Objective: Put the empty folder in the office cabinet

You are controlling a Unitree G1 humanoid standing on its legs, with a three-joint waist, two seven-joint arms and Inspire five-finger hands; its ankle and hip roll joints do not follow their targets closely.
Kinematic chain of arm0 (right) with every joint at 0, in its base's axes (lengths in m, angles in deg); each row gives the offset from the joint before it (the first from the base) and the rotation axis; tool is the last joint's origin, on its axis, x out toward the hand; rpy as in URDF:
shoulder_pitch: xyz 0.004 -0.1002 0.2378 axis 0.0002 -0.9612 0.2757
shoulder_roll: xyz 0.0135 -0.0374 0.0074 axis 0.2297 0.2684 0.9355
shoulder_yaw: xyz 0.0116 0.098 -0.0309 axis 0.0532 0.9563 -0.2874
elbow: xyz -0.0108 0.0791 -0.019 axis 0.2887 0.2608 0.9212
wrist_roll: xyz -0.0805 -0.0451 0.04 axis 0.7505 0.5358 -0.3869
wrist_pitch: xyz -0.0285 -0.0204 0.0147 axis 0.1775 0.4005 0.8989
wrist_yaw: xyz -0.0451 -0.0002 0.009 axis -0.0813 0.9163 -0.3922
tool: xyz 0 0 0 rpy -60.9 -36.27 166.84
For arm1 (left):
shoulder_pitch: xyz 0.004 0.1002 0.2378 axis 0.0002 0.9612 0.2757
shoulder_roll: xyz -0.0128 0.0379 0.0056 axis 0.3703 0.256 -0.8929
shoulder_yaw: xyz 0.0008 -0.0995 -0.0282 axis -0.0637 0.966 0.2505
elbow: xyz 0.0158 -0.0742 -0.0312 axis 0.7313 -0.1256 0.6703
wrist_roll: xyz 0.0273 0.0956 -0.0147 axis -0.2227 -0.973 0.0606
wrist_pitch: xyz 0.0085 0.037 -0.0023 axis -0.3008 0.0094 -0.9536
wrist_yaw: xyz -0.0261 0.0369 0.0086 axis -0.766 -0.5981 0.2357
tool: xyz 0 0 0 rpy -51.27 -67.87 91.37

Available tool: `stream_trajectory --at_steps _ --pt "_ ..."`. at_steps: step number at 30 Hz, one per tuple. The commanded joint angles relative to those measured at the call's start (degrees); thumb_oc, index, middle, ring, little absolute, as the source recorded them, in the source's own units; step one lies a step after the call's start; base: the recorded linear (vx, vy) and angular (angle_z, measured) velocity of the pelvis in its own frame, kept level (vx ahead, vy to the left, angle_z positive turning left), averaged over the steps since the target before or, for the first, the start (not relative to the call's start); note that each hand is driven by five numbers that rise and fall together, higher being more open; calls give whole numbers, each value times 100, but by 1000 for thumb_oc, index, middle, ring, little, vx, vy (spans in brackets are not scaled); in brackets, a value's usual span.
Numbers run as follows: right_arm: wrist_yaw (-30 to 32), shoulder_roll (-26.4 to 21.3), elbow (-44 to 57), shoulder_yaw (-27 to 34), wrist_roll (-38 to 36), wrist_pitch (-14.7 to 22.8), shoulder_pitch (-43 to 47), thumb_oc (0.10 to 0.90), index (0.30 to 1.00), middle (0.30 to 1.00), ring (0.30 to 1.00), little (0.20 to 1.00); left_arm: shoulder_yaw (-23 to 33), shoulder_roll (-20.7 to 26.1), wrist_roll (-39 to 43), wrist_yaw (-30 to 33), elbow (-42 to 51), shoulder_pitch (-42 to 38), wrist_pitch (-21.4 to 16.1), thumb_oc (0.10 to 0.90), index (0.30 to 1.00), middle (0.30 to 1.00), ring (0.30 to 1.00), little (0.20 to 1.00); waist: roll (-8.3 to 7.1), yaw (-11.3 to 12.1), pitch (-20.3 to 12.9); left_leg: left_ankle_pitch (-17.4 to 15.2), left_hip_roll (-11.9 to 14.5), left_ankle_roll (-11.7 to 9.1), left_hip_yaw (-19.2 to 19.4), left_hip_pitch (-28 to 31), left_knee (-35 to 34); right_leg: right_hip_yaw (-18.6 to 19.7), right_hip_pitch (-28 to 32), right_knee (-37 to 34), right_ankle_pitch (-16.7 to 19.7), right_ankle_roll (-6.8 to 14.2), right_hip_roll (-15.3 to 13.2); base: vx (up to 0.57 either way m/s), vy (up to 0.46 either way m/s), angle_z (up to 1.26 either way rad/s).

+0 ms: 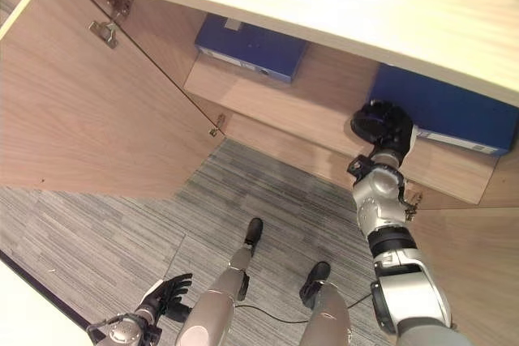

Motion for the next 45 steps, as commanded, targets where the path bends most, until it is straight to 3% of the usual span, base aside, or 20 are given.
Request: stream_trajectory --at_steps 1,7,16,22,32,45 --pt "99 -409 1012 248 1214 654 115 400 300 300 300 300 179 -443 137 119 -91 -557 -283 800 900 900 900 900 -144 -220 4 -1220 92 -148 243 750 280 389 656 -1373 551 440 271 -12 32 -11" --pt "-60 -136 1662 61 1723 569 -462 400 300 300 300 300 286 -539 188 145 -146 -633 -265 800 900 900 900 900 -248 -441 13 -1180 155 -144 341 832 173 460 647 -1482 659 439 311 -19 39 -18" --pt "227 -207 757 -28 1966 299 -24 400 300 300 300 300 248 -536 249 188 -212 -664 -295 800 900 900 900 900 -278 -491 29 -1180 169 -124 425 841 155 553 592 -1531 751 453 304 -13 12 -9" --pt "496 -711 -72 169 1872 229 657 400 300 300 300 300 200 -384 199 158 -190 -502 -328 800 900 900 900 900 -253 -390 11 -1212 144 -103 428 833 192 556 614 -1526 748 463 278 -1 3 -3" --pt "431 -1186 -878 41 1633 113 1139 400 300 300 300 300 68 -228 119 110 -176 -353 -369 800 900 900 900 900 -267 -266 11 -1238 97 -103 393 772 250 504 632 -1512 755 483 228 0 0 1" --pt "263 -1307 -1859 -327 1301 -62 1607 400 300 300 300 300 -76 -45 363 124 167 -274 -457 800 900 900 900 900 -203 -103 85 -1251 35 -92 380 645 354 480 552 -1439 753 506 176 2 5 4"
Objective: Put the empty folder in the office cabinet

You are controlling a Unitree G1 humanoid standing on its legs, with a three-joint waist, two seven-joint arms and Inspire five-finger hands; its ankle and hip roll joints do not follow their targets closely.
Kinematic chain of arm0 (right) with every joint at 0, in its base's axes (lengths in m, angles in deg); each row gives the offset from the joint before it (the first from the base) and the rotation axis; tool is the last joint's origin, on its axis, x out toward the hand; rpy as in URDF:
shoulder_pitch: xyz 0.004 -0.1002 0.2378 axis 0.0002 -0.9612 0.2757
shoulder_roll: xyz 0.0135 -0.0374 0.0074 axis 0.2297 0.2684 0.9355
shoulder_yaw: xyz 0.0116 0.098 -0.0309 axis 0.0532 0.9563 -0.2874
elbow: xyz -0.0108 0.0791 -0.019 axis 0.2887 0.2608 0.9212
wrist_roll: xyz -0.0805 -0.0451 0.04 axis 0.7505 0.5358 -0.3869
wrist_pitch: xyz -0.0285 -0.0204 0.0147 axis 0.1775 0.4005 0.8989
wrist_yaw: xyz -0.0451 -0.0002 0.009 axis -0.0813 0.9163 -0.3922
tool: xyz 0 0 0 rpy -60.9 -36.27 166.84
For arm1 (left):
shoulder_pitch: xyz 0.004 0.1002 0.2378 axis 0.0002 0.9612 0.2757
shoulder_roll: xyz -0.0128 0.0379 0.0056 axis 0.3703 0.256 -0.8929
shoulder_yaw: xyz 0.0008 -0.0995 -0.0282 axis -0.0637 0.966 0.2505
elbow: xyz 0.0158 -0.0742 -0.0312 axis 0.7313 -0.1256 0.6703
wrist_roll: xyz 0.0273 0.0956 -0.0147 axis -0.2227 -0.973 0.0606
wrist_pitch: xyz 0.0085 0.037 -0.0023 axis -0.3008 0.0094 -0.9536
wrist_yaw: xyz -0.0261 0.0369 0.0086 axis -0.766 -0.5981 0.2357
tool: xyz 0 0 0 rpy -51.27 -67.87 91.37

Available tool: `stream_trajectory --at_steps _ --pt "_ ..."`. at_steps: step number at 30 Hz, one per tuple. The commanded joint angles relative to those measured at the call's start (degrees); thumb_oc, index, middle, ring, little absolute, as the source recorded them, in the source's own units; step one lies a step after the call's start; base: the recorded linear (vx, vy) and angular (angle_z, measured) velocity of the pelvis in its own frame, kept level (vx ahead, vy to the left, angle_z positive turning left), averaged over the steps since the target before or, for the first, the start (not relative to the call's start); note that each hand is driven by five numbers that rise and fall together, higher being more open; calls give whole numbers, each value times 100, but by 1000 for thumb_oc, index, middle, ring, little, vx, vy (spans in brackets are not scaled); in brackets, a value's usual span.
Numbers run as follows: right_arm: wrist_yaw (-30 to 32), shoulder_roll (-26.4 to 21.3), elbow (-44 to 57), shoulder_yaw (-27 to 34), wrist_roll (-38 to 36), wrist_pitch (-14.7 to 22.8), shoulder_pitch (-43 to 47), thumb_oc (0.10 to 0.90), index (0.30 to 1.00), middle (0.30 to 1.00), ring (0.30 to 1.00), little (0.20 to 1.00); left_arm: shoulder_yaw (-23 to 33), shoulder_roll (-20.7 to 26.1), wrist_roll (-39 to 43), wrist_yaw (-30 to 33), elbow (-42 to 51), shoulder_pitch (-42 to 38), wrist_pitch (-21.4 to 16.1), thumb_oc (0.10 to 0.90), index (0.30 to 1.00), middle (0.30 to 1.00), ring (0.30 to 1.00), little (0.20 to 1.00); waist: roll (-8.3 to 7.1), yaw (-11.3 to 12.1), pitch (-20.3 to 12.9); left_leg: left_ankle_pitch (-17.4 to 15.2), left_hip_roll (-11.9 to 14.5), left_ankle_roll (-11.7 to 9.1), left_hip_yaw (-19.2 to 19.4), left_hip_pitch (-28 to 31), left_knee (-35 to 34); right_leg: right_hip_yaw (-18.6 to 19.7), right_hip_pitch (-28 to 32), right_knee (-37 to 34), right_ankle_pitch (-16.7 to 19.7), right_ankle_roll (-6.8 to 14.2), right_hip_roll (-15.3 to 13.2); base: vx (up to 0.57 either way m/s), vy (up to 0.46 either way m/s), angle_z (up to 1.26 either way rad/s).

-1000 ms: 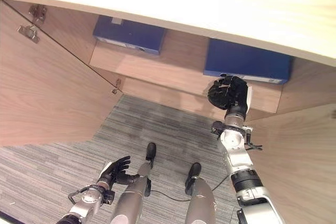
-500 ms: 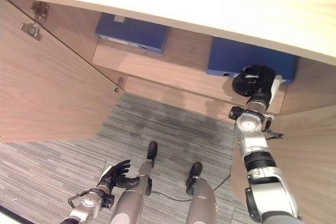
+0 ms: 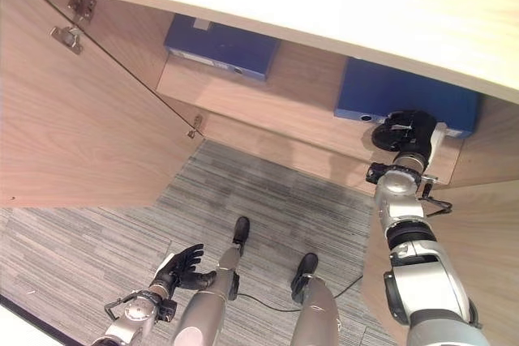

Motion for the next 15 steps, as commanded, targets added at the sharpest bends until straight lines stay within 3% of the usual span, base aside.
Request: stream_trajectory --at_steps 1,15 --pt "114 -605 119 -82 -47 315 596 400 300 300 300 300 -175 333 98 40 48 126 -101 800 900 900 900 900 -82 64 3 -1252 -53 -140 142 535 380 267 459 -1143 503 453 24 -2 12 8" --pt "10 -920 -901 -559 -333 136 1470 400 300 300 300 300 -513 649 323 57 671 -113 -245 800 900 900 900 900 128 148 266 -1195 -113 -151 206 197 446 291 42 -962 488 483 -45 0 1 0"
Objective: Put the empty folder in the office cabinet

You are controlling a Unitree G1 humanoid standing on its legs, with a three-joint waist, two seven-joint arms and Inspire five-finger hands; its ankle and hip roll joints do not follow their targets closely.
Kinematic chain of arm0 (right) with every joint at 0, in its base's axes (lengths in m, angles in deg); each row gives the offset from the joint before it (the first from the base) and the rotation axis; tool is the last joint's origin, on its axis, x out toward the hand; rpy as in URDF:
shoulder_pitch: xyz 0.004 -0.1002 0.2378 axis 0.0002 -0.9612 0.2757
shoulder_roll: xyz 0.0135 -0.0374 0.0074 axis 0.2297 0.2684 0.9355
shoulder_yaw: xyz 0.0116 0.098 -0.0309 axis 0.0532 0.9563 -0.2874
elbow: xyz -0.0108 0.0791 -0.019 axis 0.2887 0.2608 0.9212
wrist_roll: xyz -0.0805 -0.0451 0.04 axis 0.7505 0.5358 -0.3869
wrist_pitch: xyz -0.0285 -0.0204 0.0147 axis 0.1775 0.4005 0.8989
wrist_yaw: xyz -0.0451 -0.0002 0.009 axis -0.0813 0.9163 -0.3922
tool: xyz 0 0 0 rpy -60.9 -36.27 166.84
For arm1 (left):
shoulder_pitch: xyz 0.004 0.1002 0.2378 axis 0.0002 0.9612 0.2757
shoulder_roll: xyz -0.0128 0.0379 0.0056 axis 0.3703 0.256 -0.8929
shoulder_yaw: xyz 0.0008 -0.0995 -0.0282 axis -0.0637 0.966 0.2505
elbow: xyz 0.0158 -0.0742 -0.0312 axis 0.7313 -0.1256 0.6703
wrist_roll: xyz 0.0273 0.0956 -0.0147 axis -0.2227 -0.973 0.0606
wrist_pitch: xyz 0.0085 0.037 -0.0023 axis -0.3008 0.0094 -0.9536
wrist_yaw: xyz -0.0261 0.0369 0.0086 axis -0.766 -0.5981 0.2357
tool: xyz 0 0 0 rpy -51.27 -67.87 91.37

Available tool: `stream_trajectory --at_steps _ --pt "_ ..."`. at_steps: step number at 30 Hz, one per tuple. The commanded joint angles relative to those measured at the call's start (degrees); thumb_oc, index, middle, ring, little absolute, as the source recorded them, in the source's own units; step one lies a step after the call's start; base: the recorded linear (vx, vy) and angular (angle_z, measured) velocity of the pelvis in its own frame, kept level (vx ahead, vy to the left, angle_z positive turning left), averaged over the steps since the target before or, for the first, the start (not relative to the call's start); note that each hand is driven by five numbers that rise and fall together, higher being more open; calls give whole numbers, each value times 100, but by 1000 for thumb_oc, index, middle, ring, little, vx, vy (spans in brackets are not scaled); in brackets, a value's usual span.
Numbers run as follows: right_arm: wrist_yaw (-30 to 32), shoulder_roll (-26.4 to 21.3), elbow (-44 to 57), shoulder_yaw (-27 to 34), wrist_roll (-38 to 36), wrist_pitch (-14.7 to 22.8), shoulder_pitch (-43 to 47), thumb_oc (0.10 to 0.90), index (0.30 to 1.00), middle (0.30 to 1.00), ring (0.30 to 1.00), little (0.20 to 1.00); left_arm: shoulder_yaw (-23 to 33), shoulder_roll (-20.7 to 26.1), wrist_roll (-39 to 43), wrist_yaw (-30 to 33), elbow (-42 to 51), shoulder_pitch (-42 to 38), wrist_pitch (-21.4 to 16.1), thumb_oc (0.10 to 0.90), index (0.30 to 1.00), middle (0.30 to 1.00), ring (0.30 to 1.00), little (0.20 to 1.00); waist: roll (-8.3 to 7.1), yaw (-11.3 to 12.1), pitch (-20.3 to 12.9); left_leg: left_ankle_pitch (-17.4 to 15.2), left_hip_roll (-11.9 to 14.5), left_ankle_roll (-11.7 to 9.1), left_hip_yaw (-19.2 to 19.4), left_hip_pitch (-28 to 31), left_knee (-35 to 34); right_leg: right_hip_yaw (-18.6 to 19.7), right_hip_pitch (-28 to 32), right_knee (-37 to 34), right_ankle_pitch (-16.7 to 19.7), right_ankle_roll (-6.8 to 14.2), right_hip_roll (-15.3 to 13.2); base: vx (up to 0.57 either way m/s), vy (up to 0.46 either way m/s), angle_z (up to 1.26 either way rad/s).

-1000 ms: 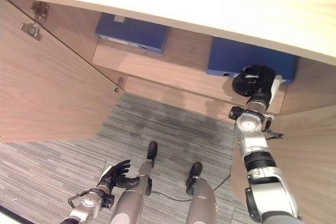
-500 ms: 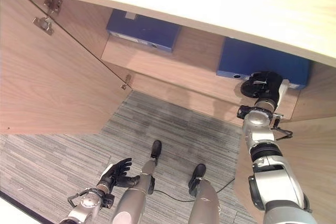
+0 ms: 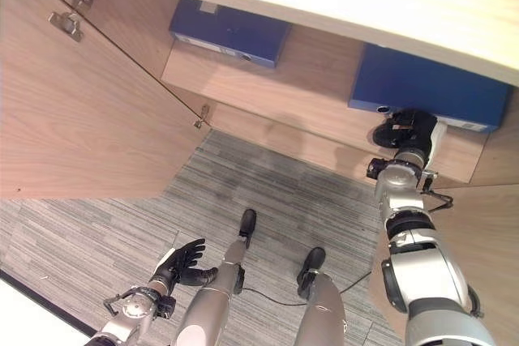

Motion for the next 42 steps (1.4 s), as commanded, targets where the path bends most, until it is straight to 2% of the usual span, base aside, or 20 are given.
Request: stream_trajectory --at_steps 1,10,16,24,30,36,37,38,39,41,42 --pt "56 -797 -12 -323 -131 242 689 400 300 300 300 300 -148 302 334 54 191 -90 -209 800 900 900 900 900 -49 58 169 -1254 -83 -140 243 420 451 305 303 -1065 499 472 -6 0 0 0" --pt "-35 -1324 -663 -705 -298 102 1471 400 300 300 300 300 -244 488 479 20 382 -94 -243 800 900 900 900 900 127 134 284 -1255 -124 -134 283 65 626 354 -173 -755 427 475 -78 -5 -2 1" --pt "-47 -1703 -930 -1190 -267 40 2195 400 300 300 300 300 -314 563 425 -12 376 9 -251 800 900 900 900 900 206 209 256 -1141 -108 -162 277 -42 469 361 -410 -705 425 502 -96 -3 -2 1" --pt "-86 -2005 -1108 -1858 -241 -23 3060 400 300 300 300 300 -415 612 428 -126 492 121 -245 800 900 900 900 900 239 295 119 -929 -77 -240 156 92 35 307 -443 -781 434 499 -57 11 -25 1" --pt "-88 -2025 -1087 -1989 -321 29 3255 400 300 300 300 300 -440 661 481 -206 633 182 -232 800 900 900 900 900 221 321 48 -921 -53 -260 103 246 -23 264 -318 -798 414 479 -21 13 -37 -3" --pt "-30 -1573 -479 -1461 -490 237 2581 400 300 300 300 300 -285 536 497 -188 501 42 -176 800 900 900 900 900 52 237 -34 -1014 16 -281 87 495 30 232 59 -931 426 469 76 8 -35 -4" --pt "-85 -1739 -121 -1227 -571 342 2193 400 300 300 300 300 18 1036 990 -788 1152 643 -195 800 900 900 900 900 57 319 -83 -1022 21 -282 61 528 35 207 174 -1003 445 475 72 1 -40 -5" --pt "82 -1505 593 -898 -451 443 1710 400 300 300 300 300 117 1036 1067 -486 1645 485 -211 800 900 900 900 900 40 254 -73 -1050 21 -282 45 582 53 169 262 -1038 465 490 85 -1 -42 2" --pt "145 -1241 1079 -542 -360 544 1271 400 300 300 300 300 113 1014 1199 -548 1734 400 -201 800 900 900 900 900 -2 196 -72 -1100 34 -279 25 652 97 156 374 -1068 473 487 109 5 -30 23" --pt "187 -1111 1426 -271 -258 601 929 400 300 300 300 300 180 1063 1224 -563 1833 446 -178 800 900 900 900 900 -61 186 -105 -1133 50 -268 15 714 118 137 479 -1098 481 479 129 14 -38 25" --pt "199 -988 1879 -67 -142 629 484 400 300 300 300 300 204 1076 1258 -560 1910 513 -143 800 900 900 900 900 -145 156 -130 -1154 74 -266 10 788 138 124 596 -1150 498 486 142 26 -35 6"
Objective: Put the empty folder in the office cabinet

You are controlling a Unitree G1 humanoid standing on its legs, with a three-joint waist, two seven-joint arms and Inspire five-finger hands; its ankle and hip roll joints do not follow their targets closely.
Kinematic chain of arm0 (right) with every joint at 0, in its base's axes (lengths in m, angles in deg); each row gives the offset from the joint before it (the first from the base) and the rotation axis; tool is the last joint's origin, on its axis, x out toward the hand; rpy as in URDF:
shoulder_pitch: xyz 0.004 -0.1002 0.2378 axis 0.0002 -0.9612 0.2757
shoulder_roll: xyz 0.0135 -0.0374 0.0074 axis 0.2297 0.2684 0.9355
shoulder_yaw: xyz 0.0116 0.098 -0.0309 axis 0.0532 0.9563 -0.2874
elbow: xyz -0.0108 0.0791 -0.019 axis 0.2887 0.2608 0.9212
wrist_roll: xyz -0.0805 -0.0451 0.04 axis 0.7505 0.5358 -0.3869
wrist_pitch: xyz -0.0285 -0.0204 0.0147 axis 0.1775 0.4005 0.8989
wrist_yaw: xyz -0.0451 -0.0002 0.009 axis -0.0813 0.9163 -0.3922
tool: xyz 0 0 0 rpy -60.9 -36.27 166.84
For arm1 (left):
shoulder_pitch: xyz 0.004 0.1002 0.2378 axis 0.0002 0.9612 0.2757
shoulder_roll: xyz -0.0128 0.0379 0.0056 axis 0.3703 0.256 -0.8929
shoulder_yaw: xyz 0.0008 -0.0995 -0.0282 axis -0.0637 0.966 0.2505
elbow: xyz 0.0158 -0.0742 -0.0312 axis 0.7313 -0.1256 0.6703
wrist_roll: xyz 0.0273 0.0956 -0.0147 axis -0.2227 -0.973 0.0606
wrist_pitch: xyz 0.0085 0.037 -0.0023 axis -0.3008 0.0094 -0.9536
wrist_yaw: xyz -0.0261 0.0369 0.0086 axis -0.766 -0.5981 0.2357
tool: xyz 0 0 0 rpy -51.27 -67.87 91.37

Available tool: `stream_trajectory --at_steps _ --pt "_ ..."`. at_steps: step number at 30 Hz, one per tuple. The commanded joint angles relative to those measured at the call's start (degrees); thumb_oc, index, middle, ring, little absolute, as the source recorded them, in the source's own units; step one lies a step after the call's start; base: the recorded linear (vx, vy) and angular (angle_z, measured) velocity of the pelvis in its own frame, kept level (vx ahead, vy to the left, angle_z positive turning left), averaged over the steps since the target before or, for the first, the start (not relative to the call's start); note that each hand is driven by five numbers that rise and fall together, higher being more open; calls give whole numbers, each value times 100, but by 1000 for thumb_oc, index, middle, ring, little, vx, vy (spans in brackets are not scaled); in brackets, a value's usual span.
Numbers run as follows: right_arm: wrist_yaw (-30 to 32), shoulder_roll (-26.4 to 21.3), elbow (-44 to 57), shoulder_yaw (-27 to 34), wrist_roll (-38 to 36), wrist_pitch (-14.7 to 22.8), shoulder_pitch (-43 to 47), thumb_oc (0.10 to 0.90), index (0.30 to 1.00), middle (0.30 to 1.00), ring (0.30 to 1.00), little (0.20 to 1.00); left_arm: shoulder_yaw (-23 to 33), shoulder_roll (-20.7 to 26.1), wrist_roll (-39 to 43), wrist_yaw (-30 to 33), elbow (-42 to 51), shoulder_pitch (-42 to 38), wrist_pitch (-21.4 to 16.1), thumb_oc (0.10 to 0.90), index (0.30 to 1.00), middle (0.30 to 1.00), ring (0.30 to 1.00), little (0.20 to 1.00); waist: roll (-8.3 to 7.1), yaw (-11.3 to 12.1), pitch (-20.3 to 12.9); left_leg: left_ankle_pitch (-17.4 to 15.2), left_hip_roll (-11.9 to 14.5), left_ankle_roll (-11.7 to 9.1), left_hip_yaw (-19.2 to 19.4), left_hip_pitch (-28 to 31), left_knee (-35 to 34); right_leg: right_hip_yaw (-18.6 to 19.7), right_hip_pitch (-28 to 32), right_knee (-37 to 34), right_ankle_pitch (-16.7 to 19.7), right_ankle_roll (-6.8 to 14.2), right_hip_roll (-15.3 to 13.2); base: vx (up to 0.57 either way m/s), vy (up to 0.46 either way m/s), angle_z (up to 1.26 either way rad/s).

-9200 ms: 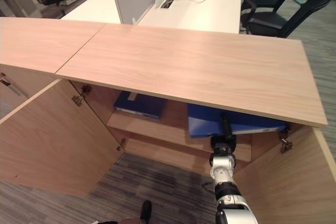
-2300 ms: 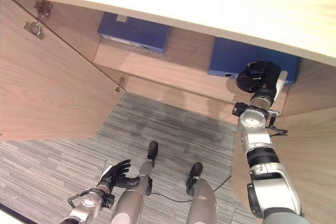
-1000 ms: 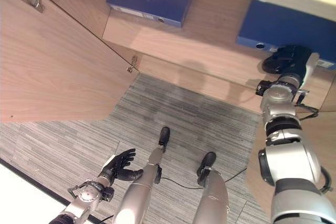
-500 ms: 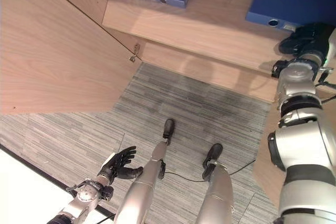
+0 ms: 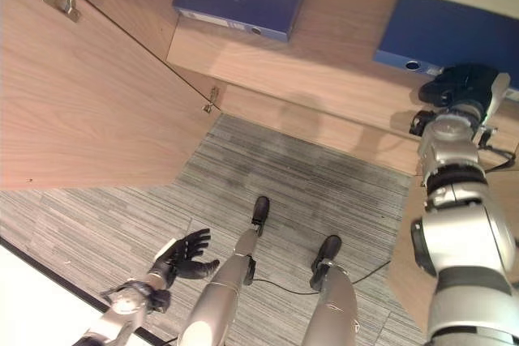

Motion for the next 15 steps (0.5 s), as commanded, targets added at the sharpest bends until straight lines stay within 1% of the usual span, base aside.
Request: stream_trajectory --at_steps 1,2,3,4,5,6,9,10,11,14,15 --pt "212 -115 1193 -24 576 1070 189 400 300 300 300 300 -30 272 380 -40 -34 16 -101 800 900 900 900 900 -551 69 -300 -1384 174 -302 188 870 270 144 652 -1138 396 434 188 54 5 11" --pt "188 115 1997 466 848 1483 -857 800 900 900 900 900 163 1032 -1623 519 -318 242 -689 800 900 900 900 900 -674 78 -367 -1428 224 -302 208 1065 276 120 888 -1223 413 453 215 49 8 9" --pt "210 134 2053 501 879 1465 -915 800 900 900 900 900 146 1036 -1629 521 -342 234 -699 800 900 900 900 900 -681 88 -369 -1426 226 -301 208 1080 270 118 908 -1241 420 454 219 54 35 7" --pt "88 427 2524 466 1003 1456 -1270 800 900 900 900 900 352 415 -517 -153 -1333 395 -141 800 900 900 900 900 -801 -6 -402 -1436 256 -291 253 1181 267 144 1009 -1308 452 456 240 22 55 -3" --pt "-11 698 2903 501 1021 1438 -1660 800 900 900 900 900 353 214 -445 -249 -1633 342 -181 800 900 900 900 900 -881 -95 -411 -1447 277 -278 293 1282 276 175 1107 -1342 480 459 254 33 83 -15" --pt "-173 962 3229 569 1184 1400 -2009 800 900 900 900 900 412 56 -620 -219 -1769 334 -161 800 900 900 900 900 -942 -177 -463 -1431 296 -262 330 1365 258 202 1219 -1462 556 461 287 43 82 -20" --pt "-424 1441 3610 565 1661 1337 -2737 800 900 900 900 900 683 -155 -773 -253 -2071 479 -168 800 900 900 900 900 -1087 -315 -639 -1500 358 -230 445 1677 193 255 1493 -1672 608 479 351 51 68 -15" --pt "-423 1454 3633 564 1672 1329 -2761 800 900 900 900 900 687 -154 -778 -255 -2080 492 -176 800 900 900 900 900 -1094 -312 -636 -1500 360 -229 455 1702 184 262 1516 -1687 613 480 355 74 64 -13" --pt "-610 1702 3831 510 1864 1258 -3225 800 900 900 900 900 879 -251 -917 -260 -2319 608 -156 800 900 900 900 900 -1192 -361 -735 -1545 406 -202 564 1942 148 304 1699 -1758 644 510 368 84 60 -16" --pt "-1002 1894 3993 445 2007 1171 -3859 800 900 900 900 900 1112 -333 -1155 -289 -2603 834 -147 800 900 900 900 900 -1257 -430 -902 -1618 457 -165 642 2288 93 333 1946 -1744 612 521 381 97 69 -26" --pt "-1210 1987 4021 446 2041 1128 -4214 800 900 900 900 900 1271 -387 -1284 -333 -2805 980 -135 800 900 900 900 900 -1286 -432 -1031 -1641 452 -163 652 2446 69 308 2141 -1819 590 520 398 92 38 -22"
